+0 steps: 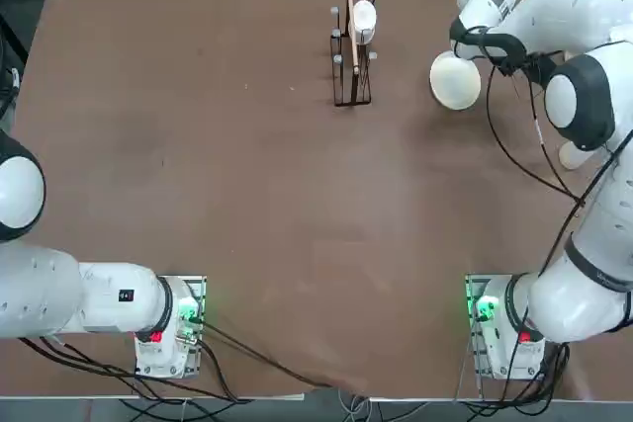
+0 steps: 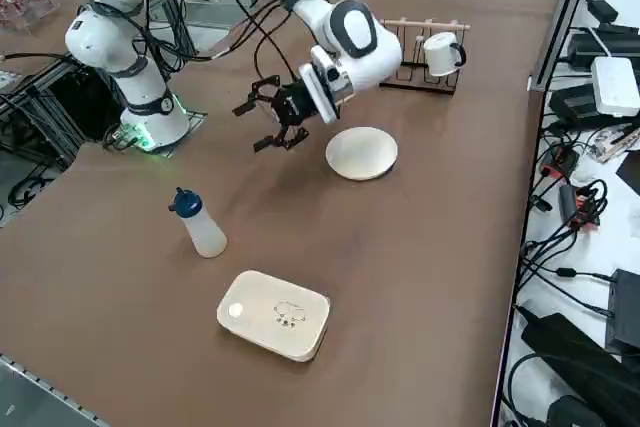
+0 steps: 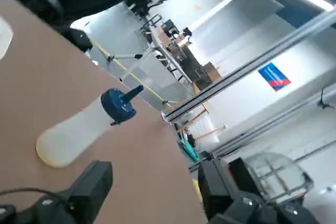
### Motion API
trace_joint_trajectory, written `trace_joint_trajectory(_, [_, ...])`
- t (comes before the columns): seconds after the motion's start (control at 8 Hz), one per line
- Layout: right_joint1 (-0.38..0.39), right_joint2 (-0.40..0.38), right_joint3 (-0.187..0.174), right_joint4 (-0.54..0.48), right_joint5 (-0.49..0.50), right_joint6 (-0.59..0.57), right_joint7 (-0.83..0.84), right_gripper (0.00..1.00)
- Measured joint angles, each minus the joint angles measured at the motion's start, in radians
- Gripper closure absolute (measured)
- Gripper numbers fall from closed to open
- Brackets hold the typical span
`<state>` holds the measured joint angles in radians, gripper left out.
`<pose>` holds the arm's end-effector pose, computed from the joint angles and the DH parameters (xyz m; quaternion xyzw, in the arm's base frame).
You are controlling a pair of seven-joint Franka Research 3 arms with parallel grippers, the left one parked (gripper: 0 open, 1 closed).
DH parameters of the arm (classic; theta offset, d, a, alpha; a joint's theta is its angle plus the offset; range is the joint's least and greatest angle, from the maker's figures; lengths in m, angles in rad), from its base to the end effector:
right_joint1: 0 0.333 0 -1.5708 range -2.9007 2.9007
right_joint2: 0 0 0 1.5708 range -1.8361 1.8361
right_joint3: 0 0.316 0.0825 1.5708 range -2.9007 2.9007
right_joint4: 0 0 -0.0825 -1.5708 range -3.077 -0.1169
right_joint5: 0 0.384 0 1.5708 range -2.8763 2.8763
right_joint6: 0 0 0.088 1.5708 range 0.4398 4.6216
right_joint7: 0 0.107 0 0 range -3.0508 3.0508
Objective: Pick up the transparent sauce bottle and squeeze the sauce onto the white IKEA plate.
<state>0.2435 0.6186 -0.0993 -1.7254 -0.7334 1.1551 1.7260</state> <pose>0.5488 -0.0059 0.2430 0.5759 -0.5036 -0.0032 0.6440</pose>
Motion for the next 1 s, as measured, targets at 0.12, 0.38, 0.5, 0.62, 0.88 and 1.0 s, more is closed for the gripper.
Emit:
trace_joint_trajectory(0.12, [-0.017, 0.000, -0.003, 0.001, -0.005, 0.011, 0.105, 0.00])
trace_joint_trajectory(0.38, [-0.083, -0.008, -0.007, 0.002, -0.011, 0.063, 0.311, 0.00])
trace_joint_trajectory(0.5, [-0.121, -0.006, -0.007, -0.001, -0.011, 0.103, 0.404, 0.00])
trace_joint_trajectory(0.62, [-0.148, 0.002, -0.007, -0.011, -0.011, 0.132, 0.478, 0.00])
trace_joint_trajectory(0.88, [-0.167, 0.026, -0.007, -0.047, -0.015, 0.198, 0.605, 0.00])
trace_joint_trajectory(1.0, [-0.172, 0.041, -0.007, -0.068, -0.032, 0.226, 0.665, 0.00])
